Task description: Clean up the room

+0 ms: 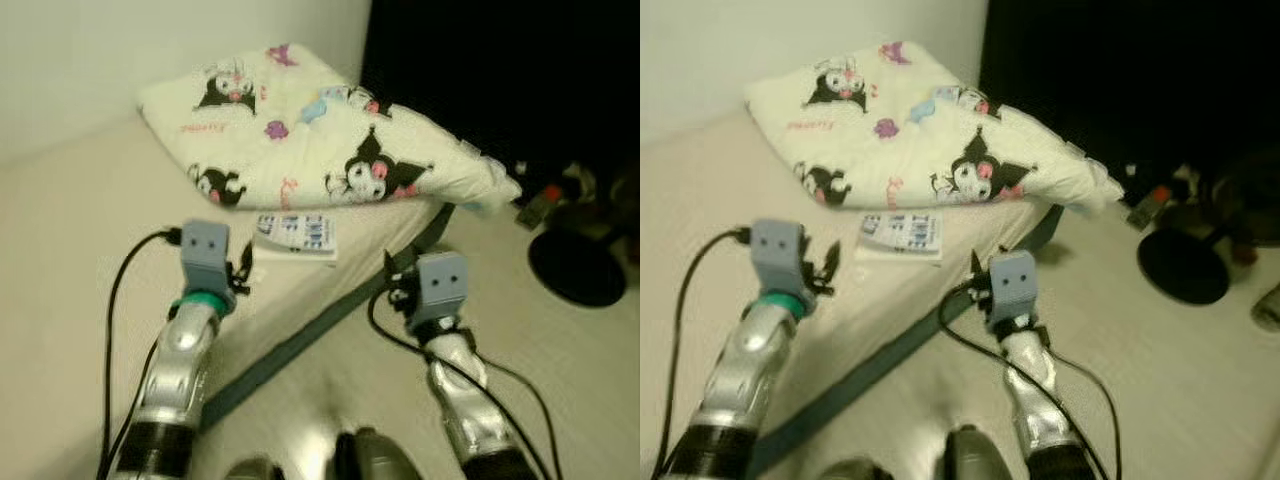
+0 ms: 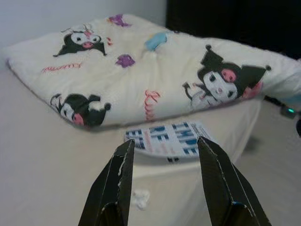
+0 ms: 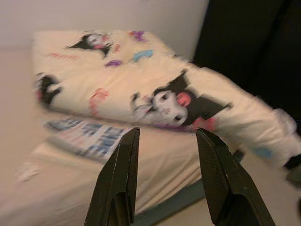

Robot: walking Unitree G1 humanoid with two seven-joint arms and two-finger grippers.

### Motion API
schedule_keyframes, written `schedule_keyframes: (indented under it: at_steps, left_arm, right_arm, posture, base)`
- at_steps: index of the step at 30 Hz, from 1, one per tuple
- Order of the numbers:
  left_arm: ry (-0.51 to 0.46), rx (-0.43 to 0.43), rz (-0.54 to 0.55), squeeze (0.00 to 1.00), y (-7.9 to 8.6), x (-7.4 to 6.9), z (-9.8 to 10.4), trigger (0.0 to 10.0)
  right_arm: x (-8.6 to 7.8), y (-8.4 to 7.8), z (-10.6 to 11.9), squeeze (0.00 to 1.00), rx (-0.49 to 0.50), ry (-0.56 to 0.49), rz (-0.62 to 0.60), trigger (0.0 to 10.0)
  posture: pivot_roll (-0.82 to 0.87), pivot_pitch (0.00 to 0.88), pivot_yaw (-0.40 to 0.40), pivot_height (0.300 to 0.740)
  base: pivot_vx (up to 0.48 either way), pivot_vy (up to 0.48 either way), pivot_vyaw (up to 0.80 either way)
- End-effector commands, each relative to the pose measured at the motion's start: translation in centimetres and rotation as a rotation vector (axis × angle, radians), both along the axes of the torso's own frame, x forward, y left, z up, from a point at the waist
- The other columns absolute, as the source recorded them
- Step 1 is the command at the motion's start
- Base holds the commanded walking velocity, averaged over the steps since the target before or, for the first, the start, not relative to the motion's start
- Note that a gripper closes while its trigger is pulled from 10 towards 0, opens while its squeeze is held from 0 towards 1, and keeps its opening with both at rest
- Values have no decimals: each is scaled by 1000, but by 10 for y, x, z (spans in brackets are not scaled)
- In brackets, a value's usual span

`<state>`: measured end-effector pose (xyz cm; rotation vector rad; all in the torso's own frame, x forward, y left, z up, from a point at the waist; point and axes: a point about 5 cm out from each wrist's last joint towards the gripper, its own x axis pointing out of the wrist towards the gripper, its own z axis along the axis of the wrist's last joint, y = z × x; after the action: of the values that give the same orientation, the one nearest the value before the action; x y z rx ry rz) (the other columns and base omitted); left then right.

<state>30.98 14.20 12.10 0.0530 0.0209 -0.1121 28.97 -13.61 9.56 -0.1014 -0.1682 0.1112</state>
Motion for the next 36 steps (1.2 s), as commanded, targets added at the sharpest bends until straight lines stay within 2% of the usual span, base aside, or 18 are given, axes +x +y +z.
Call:
schedule_keyframes:
  at_steps: [1, 9, 17, 22, 36]
  left_arm:
    - [25, 18, 21, 0, 8, -2, -6, 10000]
    - [39, 8, 1, 0, 6, -3, -8, 10000]
    - [112, 28, -25, 0, 2, -7, -26, 10000]
    - [122, 28, -23, 0, 2, -7, -28, 10000]
    - [125, 29, -40, 0, -2, -5, -28, 10000]
  right_arm:
    - [-3, 4, -6, 0, 7, 21, 11, 10000]
    - [-4, 3, -6, 0, 6, 22, 9, 10000]
    - [-5, 4, -8, 0, 10, 25, 4, 10000]
    - [-7, 4, -9, 0, 8, 30, 3, 10000]
    - [-8, 5, -10, 0, 14, 33, -2, 10000]
  posture:
    - [-90, 75, 32, 707]
    - [-91, 74, 34, 707]
    - [-92, 77, 38, 707]
    - [-92, 82, 39, 707]
    - [-93, 90, 46, 662]
  base:
    - [322, 0, 0]
    - [109, 0, 0]
    - [0, 0, 0]
    - [0, 0, 0]
    - [0, 0, 0]
